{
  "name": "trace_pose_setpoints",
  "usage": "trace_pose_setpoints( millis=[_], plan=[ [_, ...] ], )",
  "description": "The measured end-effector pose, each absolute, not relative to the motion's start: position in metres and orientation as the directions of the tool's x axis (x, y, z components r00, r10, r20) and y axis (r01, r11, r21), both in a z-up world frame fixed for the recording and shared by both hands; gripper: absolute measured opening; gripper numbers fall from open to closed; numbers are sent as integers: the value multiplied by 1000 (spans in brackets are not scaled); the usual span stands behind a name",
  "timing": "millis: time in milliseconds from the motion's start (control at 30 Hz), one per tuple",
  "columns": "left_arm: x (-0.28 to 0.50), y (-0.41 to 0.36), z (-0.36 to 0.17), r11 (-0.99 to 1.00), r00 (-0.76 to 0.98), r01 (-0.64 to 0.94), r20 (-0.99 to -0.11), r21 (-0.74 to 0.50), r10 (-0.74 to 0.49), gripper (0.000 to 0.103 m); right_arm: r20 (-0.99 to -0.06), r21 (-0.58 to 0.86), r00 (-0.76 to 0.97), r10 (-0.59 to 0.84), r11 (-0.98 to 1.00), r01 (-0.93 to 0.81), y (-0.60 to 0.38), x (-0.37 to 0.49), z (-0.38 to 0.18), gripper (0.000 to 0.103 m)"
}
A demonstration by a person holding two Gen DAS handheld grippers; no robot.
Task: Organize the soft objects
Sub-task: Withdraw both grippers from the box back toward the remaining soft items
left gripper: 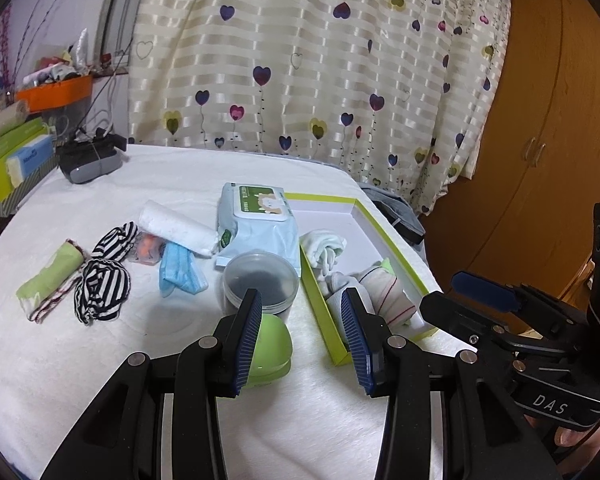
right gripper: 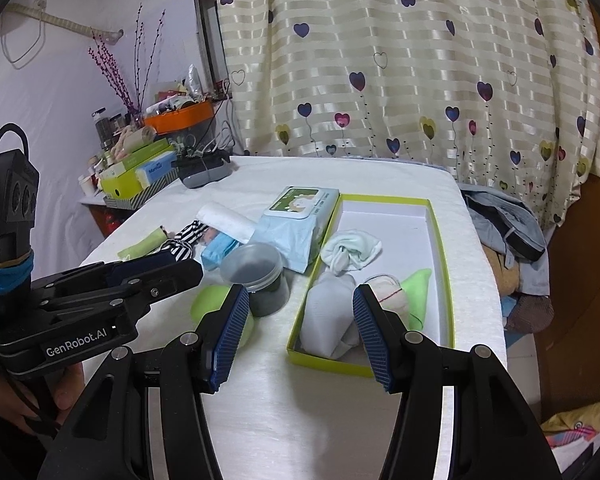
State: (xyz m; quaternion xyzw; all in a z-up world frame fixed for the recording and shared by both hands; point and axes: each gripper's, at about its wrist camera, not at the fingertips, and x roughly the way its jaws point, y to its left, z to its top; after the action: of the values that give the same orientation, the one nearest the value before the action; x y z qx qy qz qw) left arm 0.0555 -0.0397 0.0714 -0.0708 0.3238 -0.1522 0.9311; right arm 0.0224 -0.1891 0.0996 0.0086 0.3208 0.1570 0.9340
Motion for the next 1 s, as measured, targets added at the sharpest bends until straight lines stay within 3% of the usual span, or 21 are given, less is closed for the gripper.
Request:
trace_pose_setpoints(
  millis=[1000],
  plan=[
    [53,61,39,953,771,45,-596,-300,-225,40,-636,106,659,402,891,-442,-107,49,85,56]
  ],
)
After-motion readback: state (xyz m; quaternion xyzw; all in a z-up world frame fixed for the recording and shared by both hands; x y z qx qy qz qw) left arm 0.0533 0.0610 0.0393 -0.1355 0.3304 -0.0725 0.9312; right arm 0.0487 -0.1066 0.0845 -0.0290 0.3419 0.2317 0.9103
